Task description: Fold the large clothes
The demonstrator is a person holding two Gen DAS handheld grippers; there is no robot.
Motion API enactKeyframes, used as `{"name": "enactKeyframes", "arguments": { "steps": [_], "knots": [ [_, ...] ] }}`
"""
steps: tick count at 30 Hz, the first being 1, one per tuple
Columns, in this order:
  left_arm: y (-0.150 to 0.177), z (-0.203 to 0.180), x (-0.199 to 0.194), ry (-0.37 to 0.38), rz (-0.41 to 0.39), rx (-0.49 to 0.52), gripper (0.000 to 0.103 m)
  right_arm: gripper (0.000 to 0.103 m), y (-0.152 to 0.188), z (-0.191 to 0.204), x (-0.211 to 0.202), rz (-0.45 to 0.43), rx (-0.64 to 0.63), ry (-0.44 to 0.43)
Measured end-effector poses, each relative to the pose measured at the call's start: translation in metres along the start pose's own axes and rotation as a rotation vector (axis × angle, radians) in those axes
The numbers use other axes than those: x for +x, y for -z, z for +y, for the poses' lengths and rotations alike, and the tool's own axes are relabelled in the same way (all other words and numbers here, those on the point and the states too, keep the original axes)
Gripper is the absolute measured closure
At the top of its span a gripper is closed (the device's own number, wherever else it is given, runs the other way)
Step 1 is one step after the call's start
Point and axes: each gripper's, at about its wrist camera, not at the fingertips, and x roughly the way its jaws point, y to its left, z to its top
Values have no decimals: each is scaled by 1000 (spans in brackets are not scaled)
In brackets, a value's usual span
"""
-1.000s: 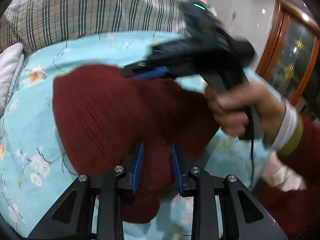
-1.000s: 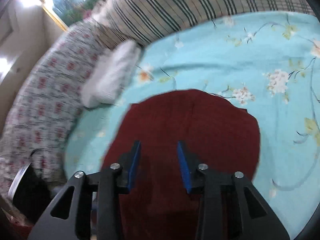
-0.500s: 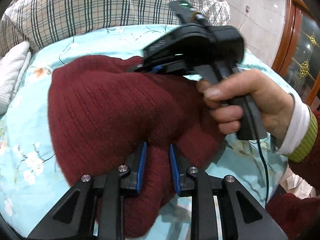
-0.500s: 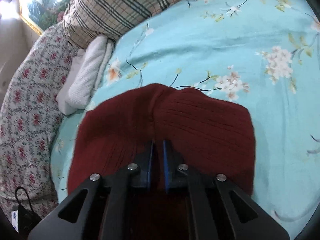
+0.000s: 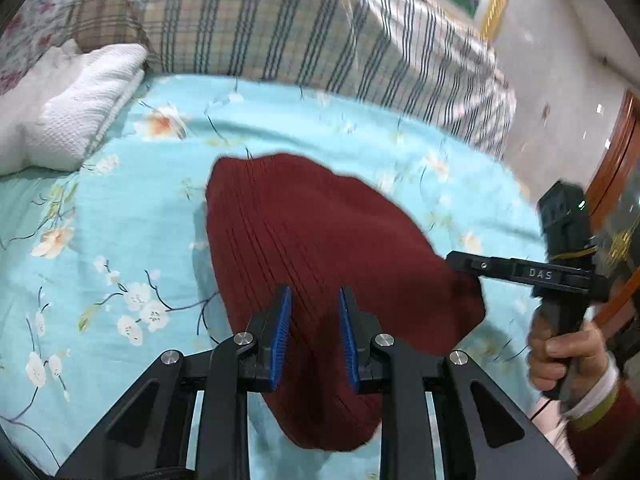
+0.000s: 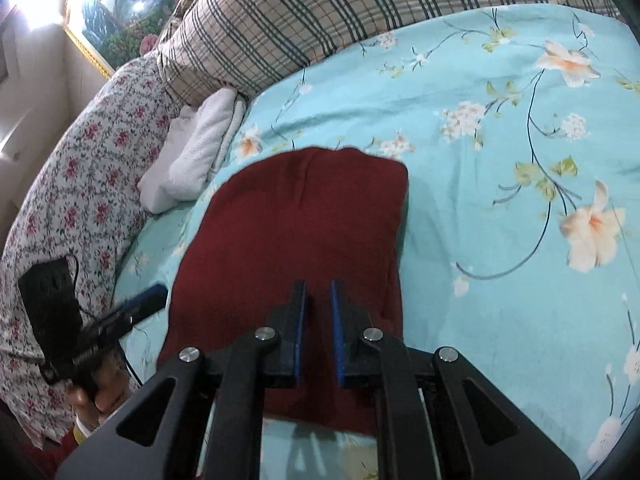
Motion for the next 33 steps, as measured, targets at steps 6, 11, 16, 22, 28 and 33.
{"name": "enactKeyframes", "arguments": {
  "steps": [6,11,16,22,28,33],
  "knots": [
    [13,-27,20,-131,24,134,79,91,10,-21,23,32,41,81],
    [11,-20,13,-109,20,84,78,90,9,-12,8,15,46,96],
    [14,-18,-14,-75,0,1,78,87,15,25,-21,-37,-43,15],
    [26,-22,-5,-142,47,-10,77,87,40,19,13,109,-38,108],
    [28,-29,-3,-183,39,13,76,87,45,14,8,87,-4,83],
    [26,-29,-5,-202,56,-8,76,87,49,16,3,79,-2,87]
  ]
}}
